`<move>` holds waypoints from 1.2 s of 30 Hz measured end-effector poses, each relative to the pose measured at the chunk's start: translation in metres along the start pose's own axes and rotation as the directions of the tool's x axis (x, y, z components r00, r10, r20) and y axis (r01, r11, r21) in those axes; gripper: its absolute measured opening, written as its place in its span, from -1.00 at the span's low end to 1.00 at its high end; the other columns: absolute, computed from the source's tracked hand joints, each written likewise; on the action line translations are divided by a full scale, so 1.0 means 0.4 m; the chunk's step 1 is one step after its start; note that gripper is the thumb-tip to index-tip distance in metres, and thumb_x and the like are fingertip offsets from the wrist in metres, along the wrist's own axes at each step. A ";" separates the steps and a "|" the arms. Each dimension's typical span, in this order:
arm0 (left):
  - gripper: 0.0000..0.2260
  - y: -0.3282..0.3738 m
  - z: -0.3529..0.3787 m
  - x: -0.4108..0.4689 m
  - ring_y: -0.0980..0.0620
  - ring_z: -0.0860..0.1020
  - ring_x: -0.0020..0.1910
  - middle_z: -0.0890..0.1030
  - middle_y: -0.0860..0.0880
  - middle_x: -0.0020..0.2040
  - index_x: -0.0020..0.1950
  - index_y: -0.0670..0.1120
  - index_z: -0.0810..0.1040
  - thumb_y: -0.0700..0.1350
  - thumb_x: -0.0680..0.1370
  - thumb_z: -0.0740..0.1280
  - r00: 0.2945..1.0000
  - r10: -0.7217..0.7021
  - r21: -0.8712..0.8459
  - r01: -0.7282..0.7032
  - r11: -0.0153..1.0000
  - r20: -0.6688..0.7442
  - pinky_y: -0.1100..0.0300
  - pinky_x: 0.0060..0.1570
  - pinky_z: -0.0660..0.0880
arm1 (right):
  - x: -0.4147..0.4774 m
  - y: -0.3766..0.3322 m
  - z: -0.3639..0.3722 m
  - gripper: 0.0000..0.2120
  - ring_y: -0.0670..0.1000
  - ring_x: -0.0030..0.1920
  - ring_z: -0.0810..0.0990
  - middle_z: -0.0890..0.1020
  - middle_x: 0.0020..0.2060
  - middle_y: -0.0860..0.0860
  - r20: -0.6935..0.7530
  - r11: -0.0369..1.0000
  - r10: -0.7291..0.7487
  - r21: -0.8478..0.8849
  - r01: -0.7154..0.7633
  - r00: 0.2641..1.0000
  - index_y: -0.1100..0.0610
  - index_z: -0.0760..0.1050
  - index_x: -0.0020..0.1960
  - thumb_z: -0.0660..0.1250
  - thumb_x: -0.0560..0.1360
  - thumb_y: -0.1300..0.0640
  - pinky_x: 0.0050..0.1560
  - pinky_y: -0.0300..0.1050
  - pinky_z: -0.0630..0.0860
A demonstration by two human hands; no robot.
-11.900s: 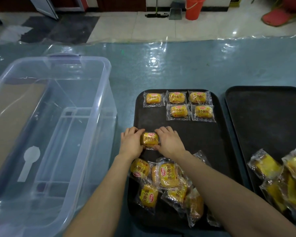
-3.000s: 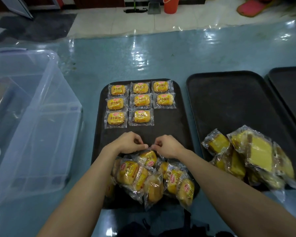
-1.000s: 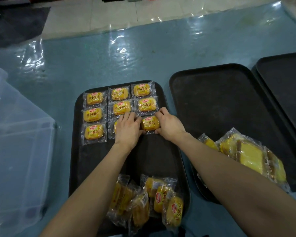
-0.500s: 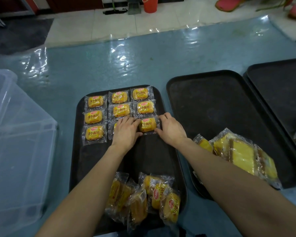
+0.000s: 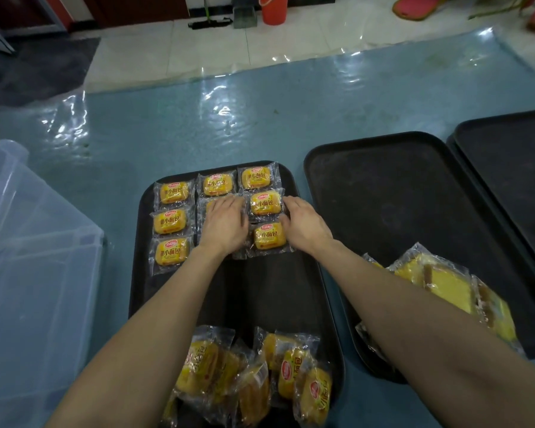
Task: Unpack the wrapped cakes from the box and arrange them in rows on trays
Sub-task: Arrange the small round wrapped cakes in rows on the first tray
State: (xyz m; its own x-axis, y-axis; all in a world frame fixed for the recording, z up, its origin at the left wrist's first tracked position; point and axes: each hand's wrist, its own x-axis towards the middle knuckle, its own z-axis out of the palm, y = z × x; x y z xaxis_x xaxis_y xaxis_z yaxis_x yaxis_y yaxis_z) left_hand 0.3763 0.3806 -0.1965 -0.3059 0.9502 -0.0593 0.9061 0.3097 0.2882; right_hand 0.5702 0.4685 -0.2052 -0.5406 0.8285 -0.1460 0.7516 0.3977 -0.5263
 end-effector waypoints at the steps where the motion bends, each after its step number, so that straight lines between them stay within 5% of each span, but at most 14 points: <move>1: -0.50 0.000 -0.003 0.022 -0.09 0.24 0.68 0.40 -0.11 0.65 0.68 -0.07 0.33 -0.07 0.72 0.27 1.000 -0.019 -0.018 0.019 1.000 0.016 -0.11 0.71 0.05 | 0.017 0.004 -0.003 -0.53 0.07 0.56 0.38 0.46 0.52 0.07 0.004 1.000 0.004 -0.009 -0.004 1.000 0.11 0.33 0.61 0.22 0.74 0.00 0.54 0.12 0.39; 8: -0.29 0.005 -0.024 0.160 -0.13 0.14 0.72 0.34 -0.18 0.67 0.71 -0.13 0.26 -0.38 0.55 0.28 0.993 -0.088 -0.032 0.091 0.995 0.081 -0.12 0.71 -0.01 | 0.135 0.020 -0.004 -0.44 0.06 0.71 0.11 0.25 0.69 0.08 0.056 0.999 0.027 -0.036 -0.025 0.998 0.14 0.14 0.72 0.11 0.78 -0.02 0.69 0.07 0.12; 21: -0.22 0.025 0.016 0.197 -0.14 0.17 0.70 0.34 -0.10 0.68 0.74 -0.05 0.20 -0.34 0.54 0.34 0.985 0.023 0.016 -0.026 1.000 0.172 -0.13 0.72 -0.03 | 0.220 0.023 -0.001 -0.49 0.11 0.71 0.13 0.27 0.68 0.09 0.065 0.990 -0.037 -0.130 0.045 0.997 0.14 0.19 0.70 0.06 0.78 0.04 0.70 0.11 0.07; 30: -0.31 -0.008 0.030 0.220 -0.27 0.25 0.59 0.39 -0.19 0.55 0.75 0.07 0.18 -0.08 0.65 0.35 0.986 0.062 0.265 -0.103 0.959 0.158 -0.24 0.63 0.12 | 0.236 0.042 0.007 -0.46 0.05 0.73 -0.02 0.08 0.74 0.02 0.160 0.955 -0.102 -0.259 0.142 0.982 0.07 0.07 0.75 0.01 0.80 0.02 0.72 0.14 -0.07; 36: -0.21 -0.012 0.034 0.206 -0.28 0.29 0.56 0.44 -0.20 0.48 0.76 0.09 0.08 -0.12 0.61 0.39 0.984 0.120 0.309 -0.155 0.938 0.130 -0.25 0.62 0.14 | 0.229 0.038 0.008 -0.47 0.04 0.72 0.04 0.15 0.72 0.05 0.077 0.972 -0.118 -0.194 0.131 0.990 0.10 0.13 0.73 0.06 0.78 0.07 0.72 0.11 -0.01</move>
State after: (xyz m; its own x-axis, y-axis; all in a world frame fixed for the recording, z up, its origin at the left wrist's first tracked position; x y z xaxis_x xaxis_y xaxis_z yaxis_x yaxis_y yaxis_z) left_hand 0.3506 0.4577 -0.2158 -0.1545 0.9769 -0.1476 0.9880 0.1538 -0.0158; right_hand 0.5311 0.5491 -0.2293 -0.6530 0.7429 -0.1473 0.7334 0.5717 -0.3678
